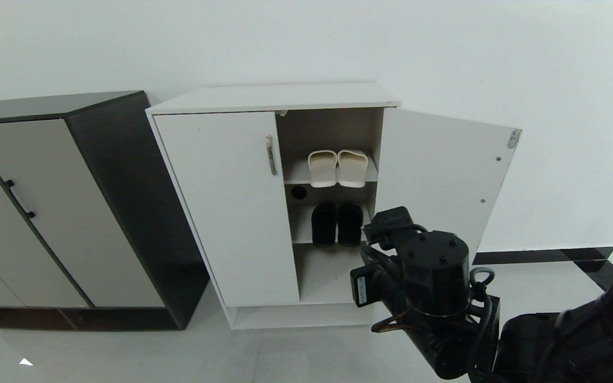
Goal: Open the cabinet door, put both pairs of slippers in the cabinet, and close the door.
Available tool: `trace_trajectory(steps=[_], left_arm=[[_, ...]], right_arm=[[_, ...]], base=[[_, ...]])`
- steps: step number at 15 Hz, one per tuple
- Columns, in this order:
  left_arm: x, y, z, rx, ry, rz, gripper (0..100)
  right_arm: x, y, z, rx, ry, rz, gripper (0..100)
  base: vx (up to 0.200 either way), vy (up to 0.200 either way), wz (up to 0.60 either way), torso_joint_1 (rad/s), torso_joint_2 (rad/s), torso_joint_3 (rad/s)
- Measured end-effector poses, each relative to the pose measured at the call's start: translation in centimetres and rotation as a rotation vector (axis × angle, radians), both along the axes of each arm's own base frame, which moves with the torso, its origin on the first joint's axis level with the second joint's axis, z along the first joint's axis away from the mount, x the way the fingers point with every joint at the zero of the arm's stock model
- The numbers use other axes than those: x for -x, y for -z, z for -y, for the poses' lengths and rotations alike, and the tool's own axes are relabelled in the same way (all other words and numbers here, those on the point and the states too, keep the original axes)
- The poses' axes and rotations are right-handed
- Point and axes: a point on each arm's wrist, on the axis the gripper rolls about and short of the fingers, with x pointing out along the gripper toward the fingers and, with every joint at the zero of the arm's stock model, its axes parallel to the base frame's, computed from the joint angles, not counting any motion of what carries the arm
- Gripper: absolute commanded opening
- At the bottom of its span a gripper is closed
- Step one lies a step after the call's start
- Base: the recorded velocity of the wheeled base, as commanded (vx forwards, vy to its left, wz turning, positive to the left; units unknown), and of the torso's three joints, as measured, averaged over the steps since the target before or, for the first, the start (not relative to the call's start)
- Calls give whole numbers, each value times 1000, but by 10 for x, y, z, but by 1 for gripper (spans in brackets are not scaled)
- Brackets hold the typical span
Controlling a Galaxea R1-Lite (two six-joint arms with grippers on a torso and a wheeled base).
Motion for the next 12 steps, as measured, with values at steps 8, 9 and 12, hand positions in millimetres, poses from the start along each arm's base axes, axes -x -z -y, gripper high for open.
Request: trace_trajectory(steps=[8, 9, 12], left_arm=[[0, 0, 0, 1, 0, -1, 0], [0, 0, 0, 1, 0, -2, 0], [0, 0, 0, 1, 0, -1, 0]], right_arm=[[-3, 8, 0, -10, -27, 0, 0], [-4, 11, -1, -6, -27, -3, 0], [-4, 17, -3, 8, -29, -14, 0]], base=[[0, 0, 0, 0, 0, 0], [0, 0, 0, 46, -163, -139], [0, 0, 0, 100, -357, -259]])
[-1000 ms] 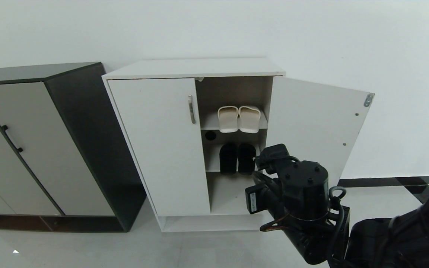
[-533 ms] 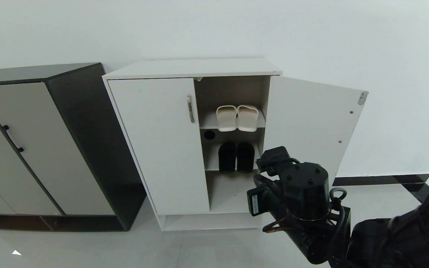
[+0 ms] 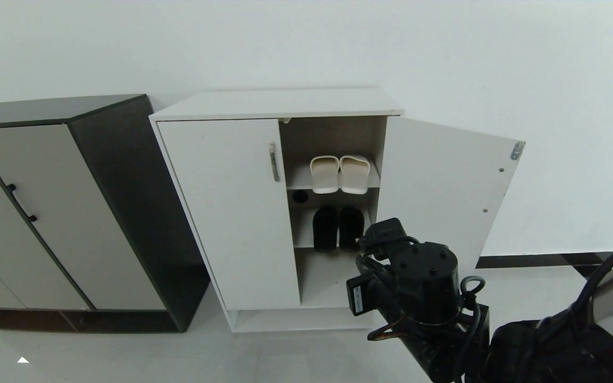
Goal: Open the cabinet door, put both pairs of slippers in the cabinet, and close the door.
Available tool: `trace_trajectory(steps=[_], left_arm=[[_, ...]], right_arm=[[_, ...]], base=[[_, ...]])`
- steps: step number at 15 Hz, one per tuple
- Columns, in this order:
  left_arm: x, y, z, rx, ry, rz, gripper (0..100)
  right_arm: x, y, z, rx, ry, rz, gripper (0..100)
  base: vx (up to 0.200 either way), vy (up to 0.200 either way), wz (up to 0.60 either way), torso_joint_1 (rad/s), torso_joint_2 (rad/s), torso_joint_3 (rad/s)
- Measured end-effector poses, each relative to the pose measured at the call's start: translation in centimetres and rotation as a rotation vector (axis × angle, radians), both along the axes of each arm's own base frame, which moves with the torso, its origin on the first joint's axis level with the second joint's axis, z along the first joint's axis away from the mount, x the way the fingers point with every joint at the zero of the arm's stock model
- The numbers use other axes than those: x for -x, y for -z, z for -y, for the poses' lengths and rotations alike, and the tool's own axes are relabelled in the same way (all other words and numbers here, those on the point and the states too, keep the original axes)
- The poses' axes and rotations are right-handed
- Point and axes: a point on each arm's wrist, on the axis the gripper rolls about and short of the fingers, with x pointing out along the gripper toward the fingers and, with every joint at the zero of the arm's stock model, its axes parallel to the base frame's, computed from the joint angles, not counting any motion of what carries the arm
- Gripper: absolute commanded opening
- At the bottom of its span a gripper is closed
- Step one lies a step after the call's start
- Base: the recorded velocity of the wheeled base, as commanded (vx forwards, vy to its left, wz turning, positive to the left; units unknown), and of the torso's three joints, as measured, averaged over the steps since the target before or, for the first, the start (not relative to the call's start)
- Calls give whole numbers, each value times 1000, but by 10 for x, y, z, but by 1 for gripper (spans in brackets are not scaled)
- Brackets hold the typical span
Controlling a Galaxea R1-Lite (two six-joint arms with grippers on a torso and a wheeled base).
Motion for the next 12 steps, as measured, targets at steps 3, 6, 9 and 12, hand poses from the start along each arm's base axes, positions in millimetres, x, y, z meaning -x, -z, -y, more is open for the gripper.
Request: trace_trajectory(steps=[3, 6, 9, 12], left_arm=[[0, 0, 0, 2, 0, 0, 0], [0, 0, 0, 2, 0, 0, 0], [0, 0, 0, -23, 3, 2, 0], [0, 0, 0, -21, 6, 1, 0]], right_arm=[[0, 2, -1, 4, 0, -3, 0], [0, 3, 1, 5, -1, -8, 0], [0, 5, 2, 7, -4, -14, 0], [-1, 6, 2, 8, -2, -16, 0]], base=[[0, 0, 0, 141, -447, -310], [0, 0, 0, 164, -474, -313], [0, 0, 0, 188, -494, -308], [0, 0, 0, 203, -510, -310]])
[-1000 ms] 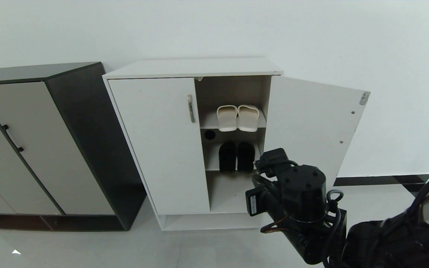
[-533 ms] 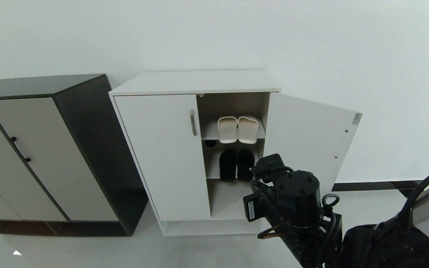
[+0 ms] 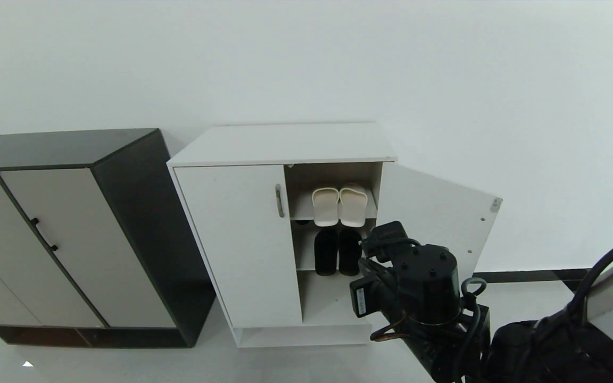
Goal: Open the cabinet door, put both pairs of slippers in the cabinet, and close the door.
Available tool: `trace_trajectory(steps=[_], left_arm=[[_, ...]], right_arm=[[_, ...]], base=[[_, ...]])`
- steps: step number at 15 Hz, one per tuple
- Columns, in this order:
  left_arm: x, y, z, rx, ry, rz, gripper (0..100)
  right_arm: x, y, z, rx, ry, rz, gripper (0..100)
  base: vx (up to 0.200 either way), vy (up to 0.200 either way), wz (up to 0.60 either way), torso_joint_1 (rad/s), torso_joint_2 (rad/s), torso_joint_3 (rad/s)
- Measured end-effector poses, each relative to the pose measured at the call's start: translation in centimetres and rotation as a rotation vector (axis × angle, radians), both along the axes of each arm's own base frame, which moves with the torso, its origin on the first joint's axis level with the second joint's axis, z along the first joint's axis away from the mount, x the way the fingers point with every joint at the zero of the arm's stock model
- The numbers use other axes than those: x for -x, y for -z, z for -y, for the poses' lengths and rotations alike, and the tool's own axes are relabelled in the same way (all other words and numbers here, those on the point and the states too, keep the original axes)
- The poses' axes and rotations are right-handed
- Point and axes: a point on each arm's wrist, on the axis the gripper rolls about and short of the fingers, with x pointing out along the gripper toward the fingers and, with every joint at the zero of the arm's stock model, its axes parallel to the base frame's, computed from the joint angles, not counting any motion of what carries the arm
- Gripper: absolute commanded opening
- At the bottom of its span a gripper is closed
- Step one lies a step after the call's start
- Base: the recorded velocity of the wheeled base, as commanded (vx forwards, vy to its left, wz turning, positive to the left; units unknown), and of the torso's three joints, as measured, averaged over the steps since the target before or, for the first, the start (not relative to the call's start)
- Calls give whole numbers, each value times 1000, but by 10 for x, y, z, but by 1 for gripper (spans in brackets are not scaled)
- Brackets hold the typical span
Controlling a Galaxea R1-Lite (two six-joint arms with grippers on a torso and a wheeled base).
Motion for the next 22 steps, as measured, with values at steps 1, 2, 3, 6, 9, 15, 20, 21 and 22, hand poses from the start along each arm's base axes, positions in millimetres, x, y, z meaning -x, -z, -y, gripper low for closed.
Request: trace_trajectory(steps=[1, 2, 3, 6, 9, 15, 20, 21, 22], left_arm=[[0, 0, 0, 2, 0, -1, 0], [0, 0, 0, 3, 0, -1, 0], [0, 0, 0, 4, -1, -1, 0], [0, 0, 0, 5, -2, 0, 0], [0, 0, 0, 5, -2, -1, 0], [0, 0, 0, 7, -2, 0, 0], [0, 0, 0, 8, -4, 0, 0], [0, 0, 0, 8, -4, 0, 0], [0, 0, 0, 8, -4, 0, 0]], right_arm=[[0, 1, 0, 3, -1, -3, 0], [0, 2, -1, 4, -3, -6, 0], [1, 4, -1, 9, -6, -9, 0], [2, 6, -1, 21, -12, -13, 0], [4, 6, 3, 20, -11, -11, 0], [7, 9, 8, 14, -79, 45, 0], [5, 15, 10, -21, -137, 96, 0], [6, 16, 10, -26, -147, 103, 0], [5, 18, 12, -15, -147, 105, 0]], base=[[0, 0, 0, 212, -515, -320], [0, 0, 0, 232, -525, -315], [0, 0, 0, 222, -544, -310], [0, 0, 0, 235, -556, -328], [0, 0, 0, 259, -583, -334], [0, 0, 0, 110, -260, -142], [0, 0, 0, -29, 65, 43], [0, 0, 0, -159, 344, 178], [0, 0, 0, -163, 373, 198]])
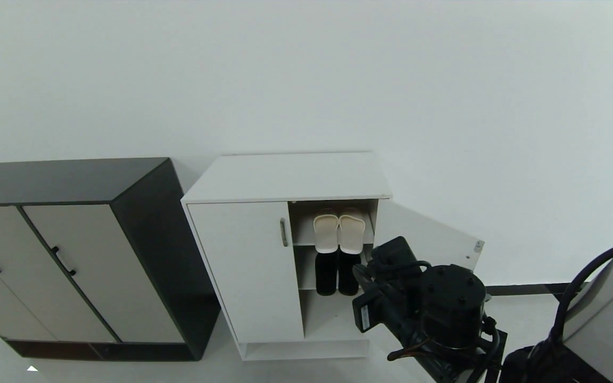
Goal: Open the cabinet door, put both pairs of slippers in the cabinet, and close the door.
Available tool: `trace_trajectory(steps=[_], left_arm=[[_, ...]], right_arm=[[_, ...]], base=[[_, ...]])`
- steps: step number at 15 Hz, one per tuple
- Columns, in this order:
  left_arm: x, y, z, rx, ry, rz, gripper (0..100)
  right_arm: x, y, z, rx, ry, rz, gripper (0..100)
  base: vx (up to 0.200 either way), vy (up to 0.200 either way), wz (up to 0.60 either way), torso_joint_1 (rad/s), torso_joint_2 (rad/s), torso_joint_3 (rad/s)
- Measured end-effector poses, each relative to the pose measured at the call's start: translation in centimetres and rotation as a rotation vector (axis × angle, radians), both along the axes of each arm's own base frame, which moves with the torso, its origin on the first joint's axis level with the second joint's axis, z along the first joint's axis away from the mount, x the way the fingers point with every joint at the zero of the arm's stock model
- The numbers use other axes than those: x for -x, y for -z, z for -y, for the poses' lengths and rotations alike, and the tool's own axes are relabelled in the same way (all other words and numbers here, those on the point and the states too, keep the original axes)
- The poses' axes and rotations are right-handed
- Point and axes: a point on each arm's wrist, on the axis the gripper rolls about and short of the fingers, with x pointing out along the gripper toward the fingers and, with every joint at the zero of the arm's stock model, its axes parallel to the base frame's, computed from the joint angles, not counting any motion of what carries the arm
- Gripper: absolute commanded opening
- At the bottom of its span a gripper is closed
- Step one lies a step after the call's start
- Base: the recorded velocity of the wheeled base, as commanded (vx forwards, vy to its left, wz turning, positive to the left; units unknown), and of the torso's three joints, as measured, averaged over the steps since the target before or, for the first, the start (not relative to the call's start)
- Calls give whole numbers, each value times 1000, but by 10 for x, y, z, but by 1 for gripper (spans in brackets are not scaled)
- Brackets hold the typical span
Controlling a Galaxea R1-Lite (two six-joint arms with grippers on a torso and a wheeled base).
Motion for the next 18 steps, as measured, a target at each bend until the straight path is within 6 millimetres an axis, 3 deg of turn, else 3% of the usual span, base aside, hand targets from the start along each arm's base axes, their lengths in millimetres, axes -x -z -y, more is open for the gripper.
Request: trace_trajectory(steps=[5, 10, 13, 16, 18], left_arm=[[0, 0, 0, 0, -1, -1, 0], [0, 0, 0, 1, -1, -1, 0], [0, 0, 0, 0, -1, -1, 0], [0, 0, 0, 0, 0, 0, 0], [0, 0, 0, 0, -1, 0, 0]], right_arm=[[-1, 3, 2, 16, 2, 18, 0], [-3, 13, 4, 73, 6, 169, 0], [-8, 20, -1, 129, 14, -21, 0], [5, -5, 3, 186, 71, -342, 0], [14, -35, 7, 154, 72, -359, 0]], base=[[0, 0, 0, -202, 470, 267], [0, 0, 0, -82, 205, 115], [0, 0, 0, 0, 0, 0], [0, 0, 0, 0, 0, 0], [0, 0, 0, 0, 0, 0]])
